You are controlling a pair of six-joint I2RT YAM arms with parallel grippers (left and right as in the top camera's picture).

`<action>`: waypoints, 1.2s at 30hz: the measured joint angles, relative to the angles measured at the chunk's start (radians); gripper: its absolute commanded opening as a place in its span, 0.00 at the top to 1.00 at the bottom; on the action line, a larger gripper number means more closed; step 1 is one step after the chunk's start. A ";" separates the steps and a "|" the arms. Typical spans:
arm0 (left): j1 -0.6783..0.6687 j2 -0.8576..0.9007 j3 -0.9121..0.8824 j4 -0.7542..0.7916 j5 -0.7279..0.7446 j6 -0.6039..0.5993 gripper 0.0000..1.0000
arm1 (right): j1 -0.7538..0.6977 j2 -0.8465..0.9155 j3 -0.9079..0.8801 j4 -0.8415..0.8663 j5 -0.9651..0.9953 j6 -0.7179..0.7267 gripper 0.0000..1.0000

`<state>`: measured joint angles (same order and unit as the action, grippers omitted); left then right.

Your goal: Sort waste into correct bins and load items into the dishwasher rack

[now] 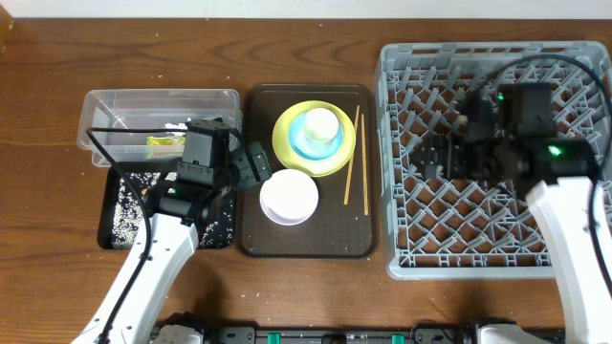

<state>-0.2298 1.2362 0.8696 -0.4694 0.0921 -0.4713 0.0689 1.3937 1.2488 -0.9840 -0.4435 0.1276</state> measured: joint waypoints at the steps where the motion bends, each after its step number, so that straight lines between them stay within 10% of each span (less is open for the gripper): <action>1: 0.000 0.000 0.000 0.000 -0.005 0.000 0.04 | 0.008 0.018 0.000 0.022 -0.033 0.004 0.32; 10: 0.006 0.000 0.000 -0.002 -0.026 0.000 0.03 | 0.259 0.103 0.000 0.165 -0.054 0.014 0.77; 36: 0.222 -0.074 0.000 -0.117 -0.040 -0.026 0.03 | 0.884 0.525 0.000 0.494 0.289 -0.018 0.56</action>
<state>-0.0082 1.1618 0.8696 -0.5869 0.0521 -0.4973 0.9527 1.9190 1.2488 -0.4904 -0.1543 0.1097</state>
